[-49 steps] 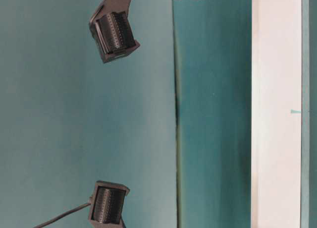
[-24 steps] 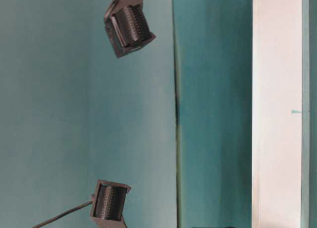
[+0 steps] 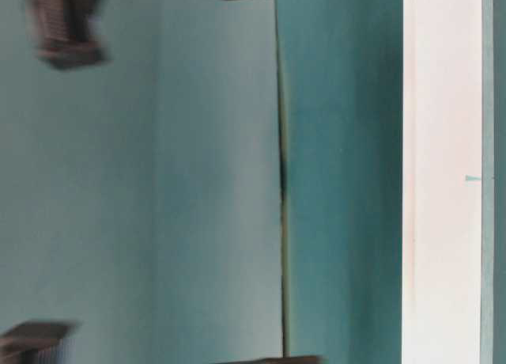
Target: Lift a wooden board with both hands.
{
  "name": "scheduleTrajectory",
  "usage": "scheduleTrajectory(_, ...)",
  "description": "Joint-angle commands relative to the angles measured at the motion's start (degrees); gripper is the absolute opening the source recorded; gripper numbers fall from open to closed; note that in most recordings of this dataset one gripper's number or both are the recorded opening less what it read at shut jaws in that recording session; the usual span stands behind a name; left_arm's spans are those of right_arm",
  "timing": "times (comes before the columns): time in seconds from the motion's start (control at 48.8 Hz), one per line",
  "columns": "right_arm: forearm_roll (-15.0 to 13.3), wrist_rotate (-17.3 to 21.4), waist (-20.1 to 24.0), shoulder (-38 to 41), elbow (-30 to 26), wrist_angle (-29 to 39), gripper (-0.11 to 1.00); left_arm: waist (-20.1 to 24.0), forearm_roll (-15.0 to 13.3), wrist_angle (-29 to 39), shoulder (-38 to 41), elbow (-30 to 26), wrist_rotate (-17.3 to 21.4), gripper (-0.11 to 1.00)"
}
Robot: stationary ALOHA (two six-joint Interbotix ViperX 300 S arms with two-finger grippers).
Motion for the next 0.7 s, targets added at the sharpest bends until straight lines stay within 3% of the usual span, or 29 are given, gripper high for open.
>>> scheduleTrajectory(0.0, 0.0, 0.2, -0.1, -3.3, -0.7, -0.2, 0.94, -0.1, 0.0, -0.3, -5.0, -1.0, 0.2, 0.98)
scheduleTrajectory(0.307, -1.2, 0.2, -0.1, -16.8, 2.4, -3.1, 0.94, -0.4, 0.0, -2.5, -15.8, 1.2, 0.3, 0.98)
scheduleTrajectory(0.676, -1.3, 0.3, -0.2, -33.0, 9.4, -15.6, 0.94, -0.7, 0.0, -9.3, -28.1, 5.1, 0.2, 0.98)
